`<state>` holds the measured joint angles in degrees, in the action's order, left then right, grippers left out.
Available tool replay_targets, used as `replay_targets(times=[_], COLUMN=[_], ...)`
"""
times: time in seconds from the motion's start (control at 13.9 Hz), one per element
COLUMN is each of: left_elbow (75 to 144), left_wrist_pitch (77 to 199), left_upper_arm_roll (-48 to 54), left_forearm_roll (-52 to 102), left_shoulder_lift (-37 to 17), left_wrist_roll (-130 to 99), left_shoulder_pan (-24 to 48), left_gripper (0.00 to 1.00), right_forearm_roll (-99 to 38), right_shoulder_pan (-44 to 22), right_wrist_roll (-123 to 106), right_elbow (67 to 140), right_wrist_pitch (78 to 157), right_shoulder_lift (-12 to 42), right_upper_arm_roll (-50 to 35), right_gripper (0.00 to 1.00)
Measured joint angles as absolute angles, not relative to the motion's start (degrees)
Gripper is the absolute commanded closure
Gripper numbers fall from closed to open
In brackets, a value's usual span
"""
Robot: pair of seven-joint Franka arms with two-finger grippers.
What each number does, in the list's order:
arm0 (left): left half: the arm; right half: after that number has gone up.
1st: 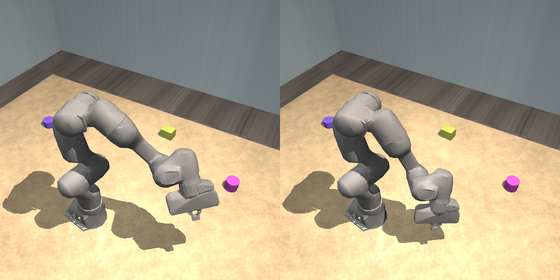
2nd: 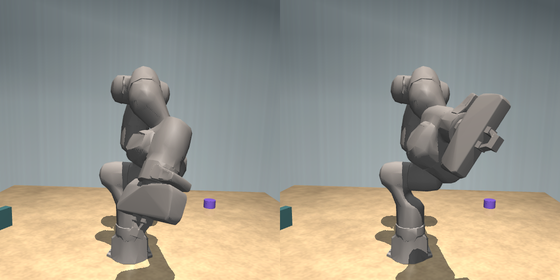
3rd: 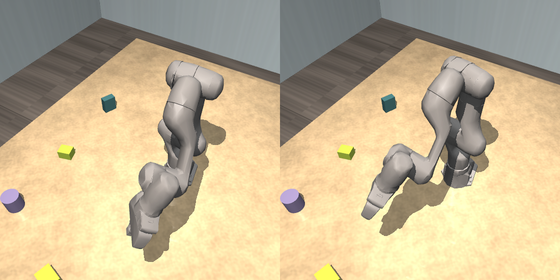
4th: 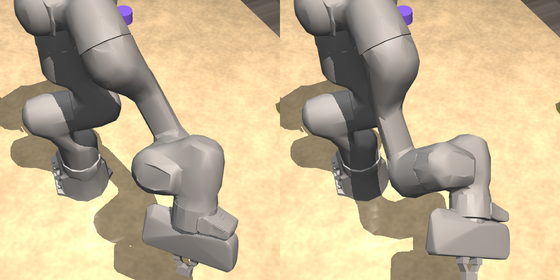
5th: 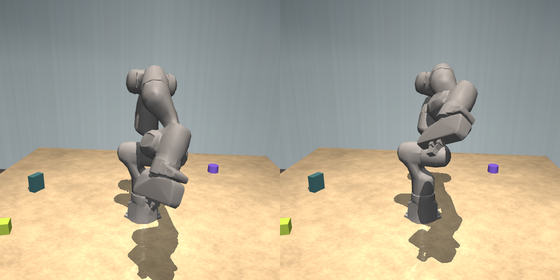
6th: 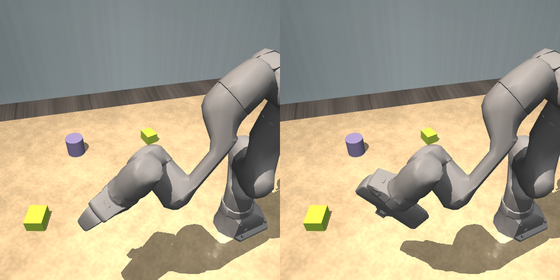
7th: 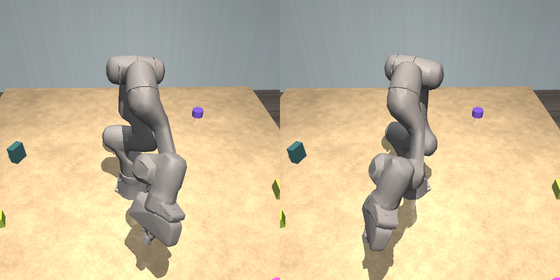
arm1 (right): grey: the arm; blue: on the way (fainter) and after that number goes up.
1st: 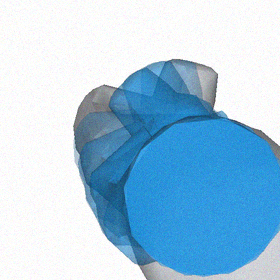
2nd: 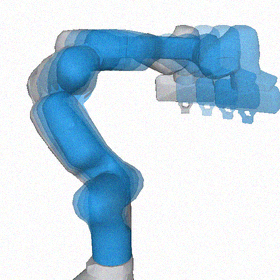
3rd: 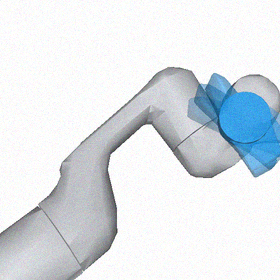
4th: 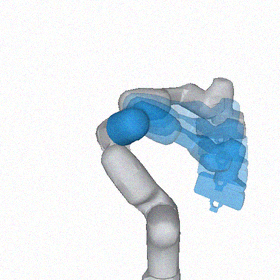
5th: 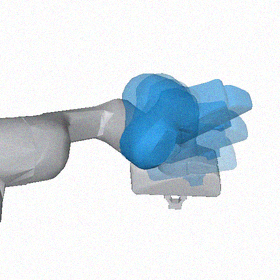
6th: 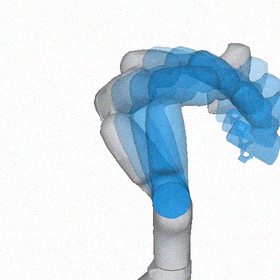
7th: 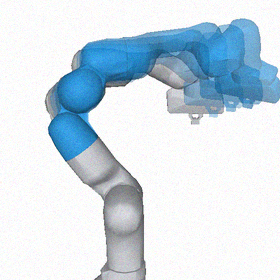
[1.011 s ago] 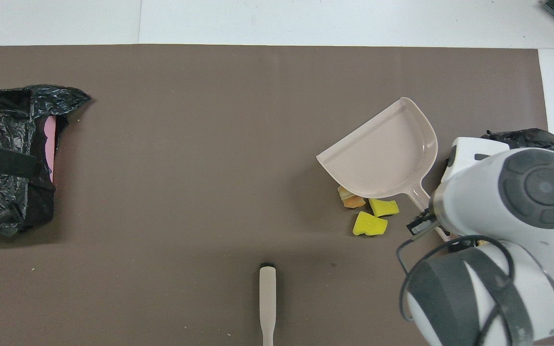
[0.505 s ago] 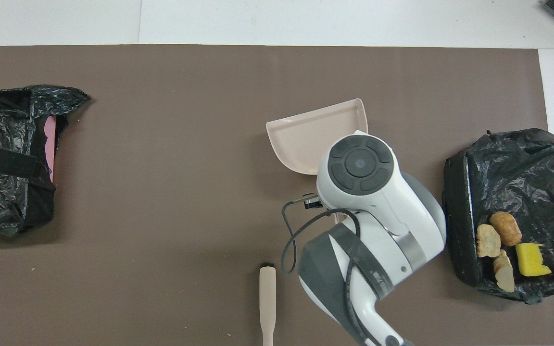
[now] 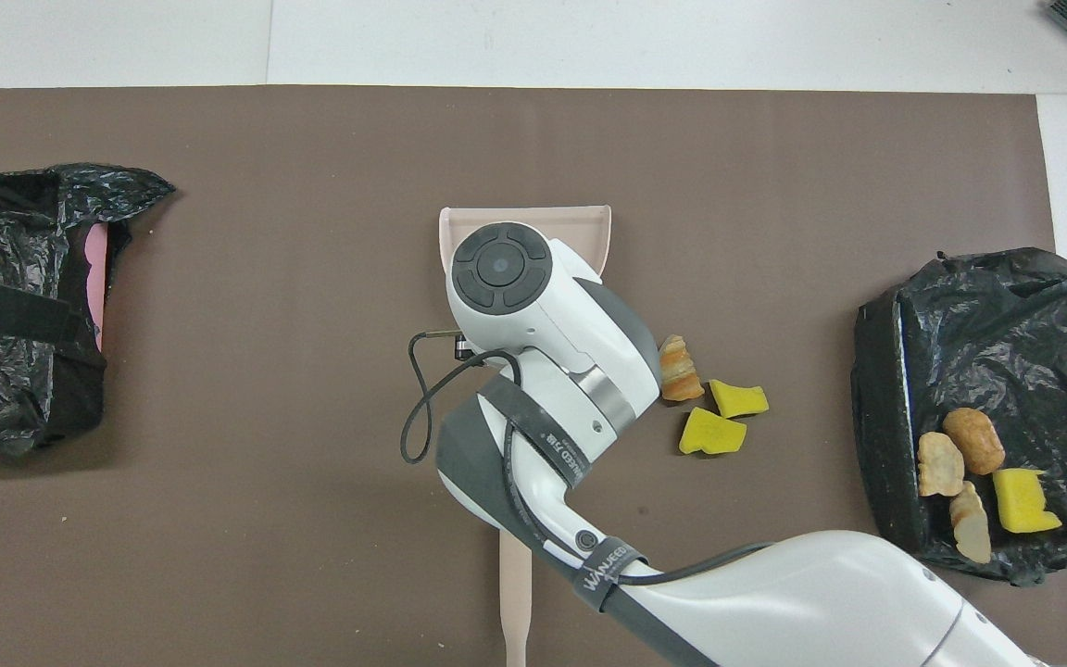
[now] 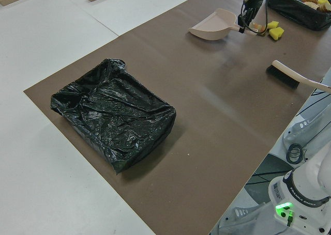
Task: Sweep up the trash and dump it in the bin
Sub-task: 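Bring the empty dustpan back to the mat center with the right gripper, then grasp the dustpan handle with the left gripper while the right gripper withdraws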
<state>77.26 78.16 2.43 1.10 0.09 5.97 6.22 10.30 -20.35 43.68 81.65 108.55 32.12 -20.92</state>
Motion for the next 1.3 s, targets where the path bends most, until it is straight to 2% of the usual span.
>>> replay_targets(times=[0.36, 0.43, 0.51, 0.58, 0.65, 0.79, 0.94, 1.3], left_elbow=[77.3, 77.3, 77.3, 77.3, 77.3, 77.3, 77.3, 77.3], left_wrist_pitch=[78.2, 78.2, 78.2, 78.1, 78.0, 77.8, 77.8, 75.6], left_upper_arm_roll=[2.4, 2.4, 2.4, 2.4, 2.4, 2.4, 2.4, 2.3], left_forearm_roll=[1.1, 1.1, 1.1, 1.1, 1.1, 1.1, 1.1, 1.1], left_shoulder_lift=[0.1, 0.1, 0.1, 0.1, 0.1, 0.1, 0.1, 0.2], left_wrist_roll=[6.0, 6.0, 6.0, 6.0, 6.0, 6.0, 6.0, 6.0], left_shoulder_pan=[6.2, 6.2, 6.2, 6.2, 6.2, 6.2, 5.6, 5.4], left_gripper=[0.0, 0.0, 0.0, 0.0, 0.0, 0.0, 0.0, 0.0], right_forearm_roll=[10.2, 10.2, 10.2, 10.2, 10.2, 10.2, 8.1, -2.7], right_shoulder_pan=[-21.0, -21.2, -21.2, -21.2, -21.2, -21.4, -21.4, -21.7], right_wrist_roll=[43.6, 43.6, 43.6, 43.6, 43.6, 43.6, 43.6, 43.5], right_elbow=[82.3, 82.7, 82.8, 82.8, 82.8, 82.8, 83.8, 96.3], right_wrist_pitch=[116.9, 117.6, 117.8, 117.8, 117.8, 117.1, 115.9, 110.0], right_shoulder_lift=[33.5, 33.9, 34.3, 34.6, 34.6, 34.1, 31.5, 14.1], right_upper_arm_roll=[-21.0, -21.0, -21.0, -21.0, -21.0, -21.0, -21.4, -22.2], right_gripper=[1.0, 0.89, 0.71, 0.31, 0.0, 0.0, 0.0, 0.0])
